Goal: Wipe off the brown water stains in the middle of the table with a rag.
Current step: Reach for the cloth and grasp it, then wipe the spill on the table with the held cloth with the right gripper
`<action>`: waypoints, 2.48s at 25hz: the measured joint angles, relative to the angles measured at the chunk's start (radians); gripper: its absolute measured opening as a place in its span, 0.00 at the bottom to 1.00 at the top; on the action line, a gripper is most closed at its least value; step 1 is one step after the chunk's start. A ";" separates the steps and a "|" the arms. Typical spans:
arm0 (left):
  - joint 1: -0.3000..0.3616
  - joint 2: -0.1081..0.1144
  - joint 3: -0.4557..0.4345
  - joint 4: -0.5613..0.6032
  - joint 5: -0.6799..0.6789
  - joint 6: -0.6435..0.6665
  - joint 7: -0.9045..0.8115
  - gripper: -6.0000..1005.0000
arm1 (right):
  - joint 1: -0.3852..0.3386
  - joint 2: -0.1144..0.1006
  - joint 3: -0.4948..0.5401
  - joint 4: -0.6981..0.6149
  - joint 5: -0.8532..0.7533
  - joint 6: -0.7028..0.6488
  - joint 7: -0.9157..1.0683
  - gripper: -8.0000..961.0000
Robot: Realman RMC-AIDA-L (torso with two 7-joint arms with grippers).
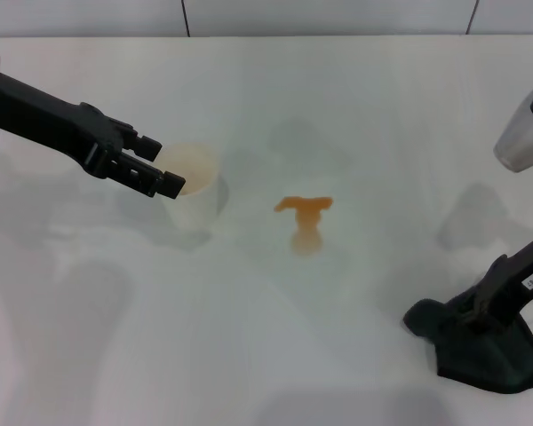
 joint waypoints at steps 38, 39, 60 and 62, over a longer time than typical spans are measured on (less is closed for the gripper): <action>-0.001 -0.002 0.000 0.000 0.000 -0.007 0.001 0.89 | 0.172 0.011 -0.282 0.070 0.189 0.400 0.030 0.11; -0.001 -0.002 0.000 0.000 0.001 -0.008 0.001 0.89 | 0.172 0.012 -0.313 0.068 0.194 0.434 0.030 0.11; -0.005 -0.003 0.000 0.004 0.001 -0.011 -0.002 0.89 | 0.178 0.015 -0.641 0.074 0.183 0.991 0.030 0.11; -0.005 -0.003 0.000 0.005 0.001 -0.011 -0.002 0.89 | 0.177 0.013 -0.637 0.093 0.182 1.032 0.030 0.11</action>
